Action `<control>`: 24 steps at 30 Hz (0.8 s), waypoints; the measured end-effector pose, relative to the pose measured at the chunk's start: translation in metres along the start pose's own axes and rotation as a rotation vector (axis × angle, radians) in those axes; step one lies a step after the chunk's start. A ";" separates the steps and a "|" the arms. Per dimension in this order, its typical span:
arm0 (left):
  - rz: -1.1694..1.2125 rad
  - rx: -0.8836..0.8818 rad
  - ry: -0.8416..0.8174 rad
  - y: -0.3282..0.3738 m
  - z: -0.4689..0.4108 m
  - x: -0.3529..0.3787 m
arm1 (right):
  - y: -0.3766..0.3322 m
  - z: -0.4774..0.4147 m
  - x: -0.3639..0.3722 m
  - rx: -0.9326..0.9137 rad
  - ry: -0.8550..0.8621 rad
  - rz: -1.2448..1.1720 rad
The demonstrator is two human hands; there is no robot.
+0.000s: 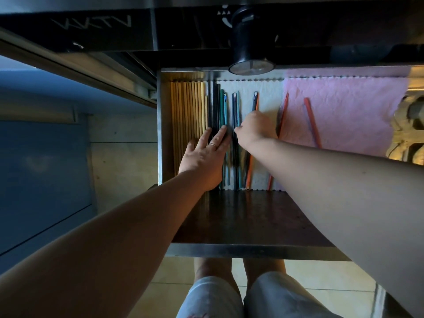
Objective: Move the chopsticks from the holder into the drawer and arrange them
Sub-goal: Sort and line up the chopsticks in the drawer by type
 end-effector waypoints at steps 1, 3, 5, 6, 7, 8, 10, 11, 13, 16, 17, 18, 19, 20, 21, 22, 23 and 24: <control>0.005 0.003 -0.004 -0.001 0.000 0.000 | 0.000 0.000 0.000 0.001 -0.009 -0.027; 0.014 0.008 -0.010 -0.002 0.000 0.000 | 0.002 0.003 -0.002 -0.012 -0.018 -0.073; 0.022 0.018 -0.013 -0.003 0.000 0.000 | 0.003 0.009 -0.008 -0.035 -0.003 -0.112; 0.025 0.024 -0.010 -0.004 0.000 0.000 | 0.002 0.010 -0.009 -0.053 0.003 -0.120; 0.028 0.026 -0.003 -0.005 0.000 0.001 | 0.001 0.010 -0.010 -0.071 0.007 -0.112; 0.030 0.027 0.007 -0.006 0.000 0.001 | -0.001 0.010 -0.008 -0.084 -0.002 -0.103; 0.034 0.023 0.019 -0.009 0.002 0.003 | -0.004 0.007 0.001 -0.091 -0.038 -0.128; 0.034 0.022 0.019 -0.010 0.004 0.004 | -0.005 0.004 0.008 -0.085 -0.059 -0.158; 0.036 0.021 0.012 -0.012 0.005 0.007 | -0.006 -0.001 0.018 -0.061 -0.087 -0.238; 0.039 0.021 0.012 -0.013 0.006 0.008 | -0.007 -0.004 0.023 -0.044 -0.110 -0.310; 0.039 0.020 0.012 -0.013 0.006 0.008 | -0.008 -0.004 0.023 -0.058 -0.110 -0.306; 0.038 0.018 0.014 -0.013 0.007 0.007 | -0.009 -0.003 0.021 -0.074 -0.106 -0.299; 0.040 0.018 0.020 -0.012 0.007 0.005 | -0.008 -0.001 0.018 -0.086 -0.094 -0.288; 0.043 0.020 0.030 -0.010 0.008 0.004 | -0.005 0.001 0.014 -0.092 -0.072 -0.276; 0.045 0.027 0.041 -0.008 0.008 0.002 | 0.000 0.004 0.009 -0.084 -0.048 -0.259; 0.039 0.040 0.050 -0.004 0.008 0.000 | 0.005 0.007 0.003 -0.071 -0.021 -0.232; 0.023 0.058 0.055 0.000 0.007 -0.002 | 0.010 0.011 -0.002 -0.052 0.005 -0.204; -0.001 0.074 0.052 0.004 0.006 -0.002 | 0.016 0.014 -0.006 -0.035 0.029 -0.182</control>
Point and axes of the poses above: each hand's wrist, its own z-axis away from the middle knuckle, its own x-axis out of the palm, y = z × x, the point moved 9 cm from there along -z, towards the middle knuckle, and after that the axes turned 11 degrees about -y, right-handed, at the moved point
